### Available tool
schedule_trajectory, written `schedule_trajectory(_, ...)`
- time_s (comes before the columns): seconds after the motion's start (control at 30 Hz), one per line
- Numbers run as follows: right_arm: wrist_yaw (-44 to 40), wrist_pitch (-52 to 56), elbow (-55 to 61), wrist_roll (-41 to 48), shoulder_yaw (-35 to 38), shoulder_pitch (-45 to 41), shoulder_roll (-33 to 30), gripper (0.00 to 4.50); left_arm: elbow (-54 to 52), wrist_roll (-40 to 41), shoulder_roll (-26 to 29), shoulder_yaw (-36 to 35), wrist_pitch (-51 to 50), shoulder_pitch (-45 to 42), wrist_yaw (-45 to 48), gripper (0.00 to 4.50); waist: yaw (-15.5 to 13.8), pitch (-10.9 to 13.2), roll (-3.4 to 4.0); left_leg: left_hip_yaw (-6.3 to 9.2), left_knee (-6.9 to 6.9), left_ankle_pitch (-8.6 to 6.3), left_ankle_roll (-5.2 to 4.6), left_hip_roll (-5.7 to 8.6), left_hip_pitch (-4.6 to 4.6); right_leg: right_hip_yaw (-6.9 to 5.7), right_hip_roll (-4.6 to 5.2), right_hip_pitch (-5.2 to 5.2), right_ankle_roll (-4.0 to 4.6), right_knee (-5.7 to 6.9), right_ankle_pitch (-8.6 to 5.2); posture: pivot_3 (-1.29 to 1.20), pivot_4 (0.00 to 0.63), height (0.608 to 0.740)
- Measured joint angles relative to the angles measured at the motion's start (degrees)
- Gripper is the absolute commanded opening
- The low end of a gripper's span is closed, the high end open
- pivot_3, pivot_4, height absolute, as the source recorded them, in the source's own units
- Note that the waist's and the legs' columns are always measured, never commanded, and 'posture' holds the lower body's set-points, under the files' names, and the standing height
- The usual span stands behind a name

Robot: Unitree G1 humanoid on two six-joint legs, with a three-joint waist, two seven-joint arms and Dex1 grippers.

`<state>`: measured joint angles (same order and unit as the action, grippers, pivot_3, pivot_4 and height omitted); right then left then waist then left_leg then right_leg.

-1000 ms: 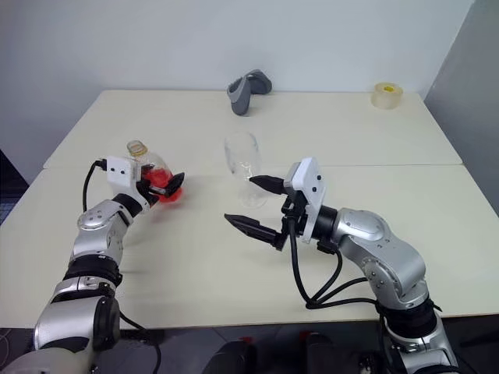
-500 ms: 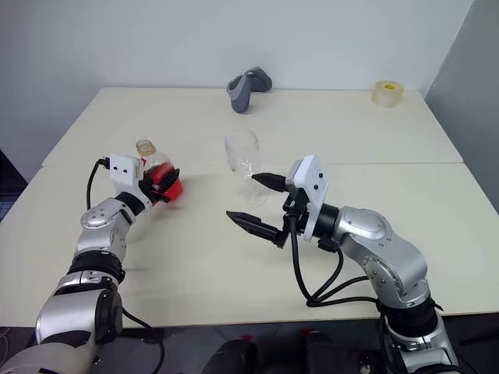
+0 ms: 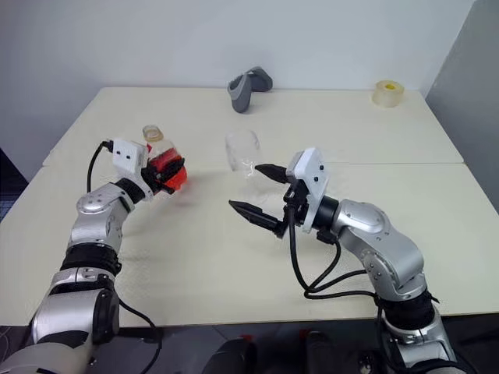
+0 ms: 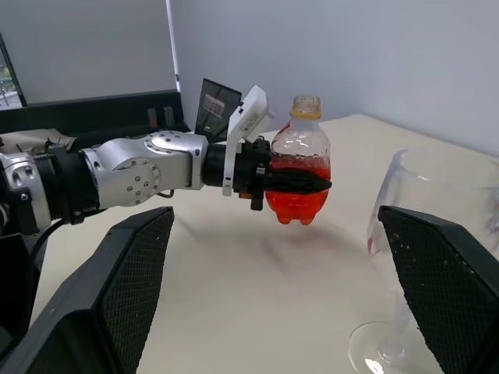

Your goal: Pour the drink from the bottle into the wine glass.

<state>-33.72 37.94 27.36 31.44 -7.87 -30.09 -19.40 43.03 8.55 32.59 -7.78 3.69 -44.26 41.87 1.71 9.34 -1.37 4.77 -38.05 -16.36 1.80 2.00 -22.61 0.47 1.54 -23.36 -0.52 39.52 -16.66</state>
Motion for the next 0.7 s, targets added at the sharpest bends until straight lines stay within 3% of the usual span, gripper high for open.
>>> schedule_trajectory(0.3, 0.00, -3.55, -7.48, -3.85, 0.14, -3.78, -0.04, 4.50, 1.99, -5.70, 1.33, 6.66, 4.51, -10.54, 5.18, 1.14, 0.06, 0.00, 0.00, -0.06, -0.02, 0.01, -0.01, 0.10, -0.04, 0.08, 0.04, -0.09, 0.00, 0.06, 0.00, 0.00, 0.150, 0.740)
schedule_trajectory(0.7, -0.03, -9.81, -21.16, -6.74, 1.22, -12.08, 5.63, 4.50, 20.56, -15.83, 2.22, 13.67, 22.14, -24.58, 7.65, 1.14, 0.33, 0.01, -0.01, -0.31, -0.07, 0.04, 0.00, 0.26, -0.33, 0.27, 0.14, -0.69, 0.00, 0.48, 0.00, 0.00, 0.150, 0.740)
